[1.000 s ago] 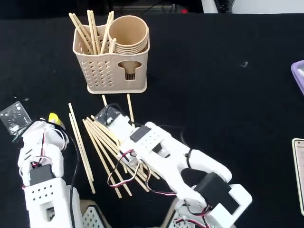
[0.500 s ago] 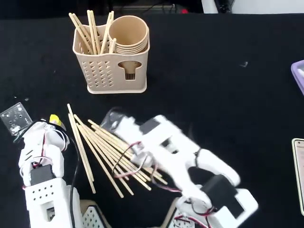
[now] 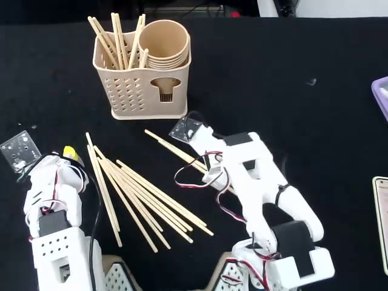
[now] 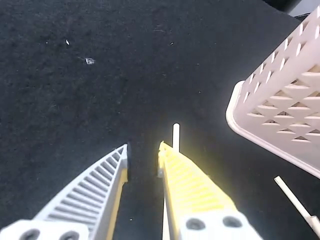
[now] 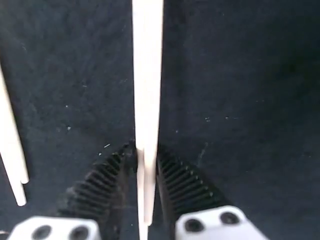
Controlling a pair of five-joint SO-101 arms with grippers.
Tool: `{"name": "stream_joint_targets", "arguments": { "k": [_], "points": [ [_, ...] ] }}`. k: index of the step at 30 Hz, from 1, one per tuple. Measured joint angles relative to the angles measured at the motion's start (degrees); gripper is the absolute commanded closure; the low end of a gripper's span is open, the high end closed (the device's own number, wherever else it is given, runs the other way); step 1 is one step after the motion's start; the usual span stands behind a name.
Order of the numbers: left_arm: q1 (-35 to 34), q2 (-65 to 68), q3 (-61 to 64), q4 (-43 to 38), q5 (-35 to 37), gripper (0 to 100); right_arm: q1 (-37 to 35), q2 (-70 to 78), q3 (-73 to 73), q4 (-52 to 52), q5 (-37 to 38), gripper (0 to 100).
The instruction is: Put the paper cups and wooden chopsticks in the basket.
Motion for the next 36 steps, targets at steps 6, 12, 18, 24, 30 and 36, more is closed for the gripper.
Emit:
{"name": "stream_joint_targets", "arguments": {
  "k": [6, 12, 18, 24, 30, 36],
  "points": [
    [0.0, 0.0, 0.0, 0.0, 0.0, 88, -0.53, 0.18, -0.44, -0.09, -1.41, 79.0],
    [0.0, 0.0, 0.0, 0.0, 0.0, 88, -5.36, 2.29, -4.31, -0.18, -5.45, 78.6],
    [0.0, 0.0, 0.0, 0.0, 0.0, 88, -9.67, 6.86, -5.36, -0.97, -9.23, 78.7],
    [0.0, 0.0, 0.0, 0.0, 0.0, 88, -8.79, 11.25, -5.71, -5.89, -9.49, 83.8],
    [0.0, 0.0, 0.0, 0.0, 0.0, 88, -6.77, 12.66, -7.74, -6.59, -8.62, 98.9],
    [-0.09, 0.0, 0.0, 0.0, 0.0, 88, -6.59, 5.19, -4.92, -4.04, -8.26, 98.8]
  ]
}}
